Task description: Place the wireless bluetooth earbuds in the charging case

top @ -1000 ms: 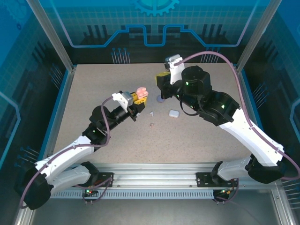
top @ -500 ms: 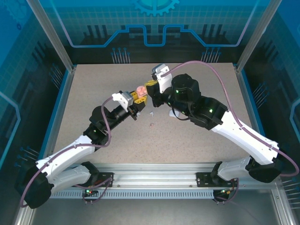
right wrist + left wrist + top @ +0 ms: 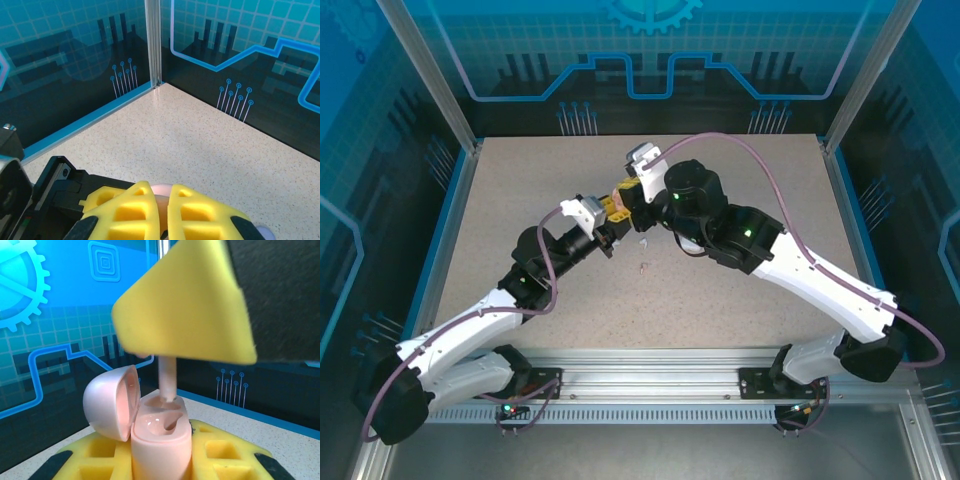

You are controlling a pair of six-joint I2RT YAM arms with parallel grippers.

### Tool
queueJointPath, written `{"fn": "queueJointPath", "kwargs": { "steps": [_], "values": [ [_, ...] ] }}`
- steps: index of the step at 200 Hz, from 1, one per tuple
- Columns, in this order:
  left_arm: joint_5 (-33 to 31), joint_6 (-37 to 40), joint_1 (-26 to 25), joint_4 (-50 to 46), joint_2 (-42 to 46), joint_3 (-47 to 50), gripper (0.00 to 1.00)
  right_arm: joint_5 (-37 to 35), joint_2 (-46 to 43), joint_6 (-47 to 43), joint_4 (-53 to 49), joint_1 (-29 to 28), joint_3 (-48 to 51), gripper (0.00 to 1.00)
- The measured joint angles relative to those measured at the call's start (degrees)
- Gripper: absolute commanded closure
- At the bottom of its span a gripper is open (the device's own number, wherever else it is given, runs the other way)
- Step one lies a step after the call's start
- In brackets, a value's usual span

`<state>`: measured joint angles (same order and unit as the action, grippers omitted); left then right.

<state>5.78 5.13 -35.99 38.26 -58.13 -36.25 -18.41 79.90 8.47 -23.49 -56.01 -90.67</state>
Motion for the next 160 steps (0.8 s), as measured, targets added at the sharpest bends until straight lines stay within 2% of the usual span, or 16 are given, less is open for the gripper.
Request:
{"fn": "queueJointPath", "kwargs": {
  "steps": [160],
  "values": [
    [-1.14,1.07,-0.09,-1.79,0.17,0.00,1.00,-1.75,0.26,-0.66,0.00,-0.26,2.23,0.94]
  ]
}}
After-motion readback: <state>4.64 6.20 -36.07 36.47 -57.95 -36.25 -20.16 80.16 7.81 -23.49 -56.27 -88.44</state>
